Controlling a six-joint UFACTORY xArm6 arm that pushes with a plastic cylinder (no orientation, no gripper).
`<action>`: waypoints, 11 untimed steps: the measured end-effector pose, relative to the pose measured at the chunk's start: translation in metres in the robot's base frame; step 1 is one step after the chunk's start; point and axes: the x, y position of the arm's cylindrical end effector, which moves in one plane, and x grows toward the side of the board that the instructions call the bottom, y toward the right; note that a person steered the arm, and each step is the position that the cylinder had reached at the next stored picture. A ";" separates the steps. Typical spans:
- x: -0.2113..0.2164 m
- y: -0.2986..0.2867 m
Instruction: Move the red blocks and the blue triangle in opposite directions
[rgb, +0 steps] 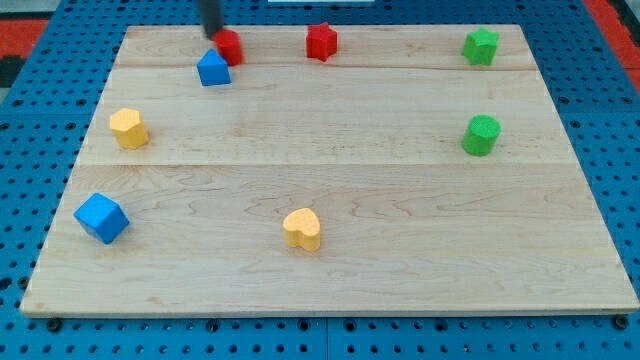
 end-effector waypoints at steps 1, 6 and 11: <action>0.000 0.091; 0.086 -0.003; 0.032 -0.029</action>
